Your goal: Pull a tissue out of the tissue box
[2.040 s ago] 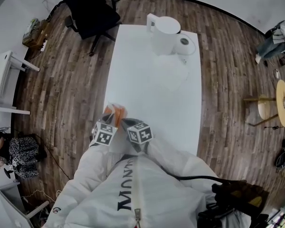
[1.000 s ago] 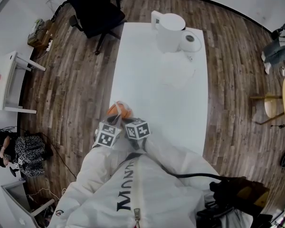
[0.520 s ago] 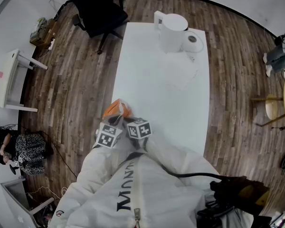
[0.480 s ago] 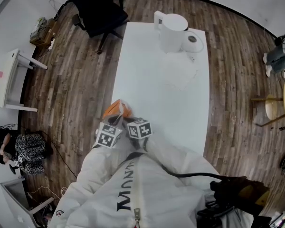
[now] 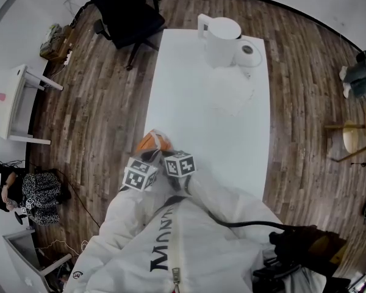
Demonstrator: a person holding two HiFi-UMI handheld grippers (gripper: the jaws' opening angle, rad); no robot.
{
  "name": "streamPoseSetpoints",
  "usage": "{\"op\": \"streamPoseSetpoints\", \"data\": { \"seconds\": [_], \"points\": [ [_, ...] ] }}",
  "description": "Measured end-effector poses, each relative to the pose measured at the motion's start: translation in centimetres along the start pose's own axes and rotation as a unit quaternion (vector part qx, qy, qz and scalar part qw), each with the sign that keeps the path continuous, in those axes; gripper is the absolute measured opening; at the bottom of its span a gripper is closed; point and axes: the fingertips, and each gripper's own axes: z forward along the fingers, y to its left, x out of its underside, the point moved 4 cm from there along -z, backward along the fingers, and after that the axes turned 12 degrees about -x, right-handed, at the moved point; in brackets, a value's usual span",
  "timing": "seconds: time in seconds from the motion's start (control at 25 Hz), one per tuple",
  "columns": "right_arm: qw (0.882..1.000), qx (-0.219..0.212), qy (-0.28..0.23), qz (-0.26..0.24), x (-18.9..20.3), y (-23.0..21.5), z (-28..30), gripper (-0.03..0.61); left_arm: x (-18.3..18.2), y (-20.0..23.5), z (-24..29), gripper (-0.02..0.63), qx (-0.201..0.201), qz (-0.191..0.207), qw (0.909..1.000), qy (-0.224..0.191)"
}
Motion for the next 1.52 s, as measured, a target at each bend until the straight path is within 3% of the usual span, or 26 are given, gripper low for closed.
{"op": "streamPoseSetpoints", "data": {
  "seconds": [0.76, 1.52],
  "points": [
    [1.000, 0.005, 0.013, 0.000, 0.4, -0.4, 0.5, 0.002, -2.3, -0.4, -4.0, 0.000, 0.004, -0.031, 0.9984, -0.047],
    [0.999, -0.007, 0.029, -0.013, 0.8, 0.0, 0.0, 0.002, -3.5, -0.1, -6.6, 0.000, -0.034, -0.059, 0.9946, -0.078]
  ]
}}
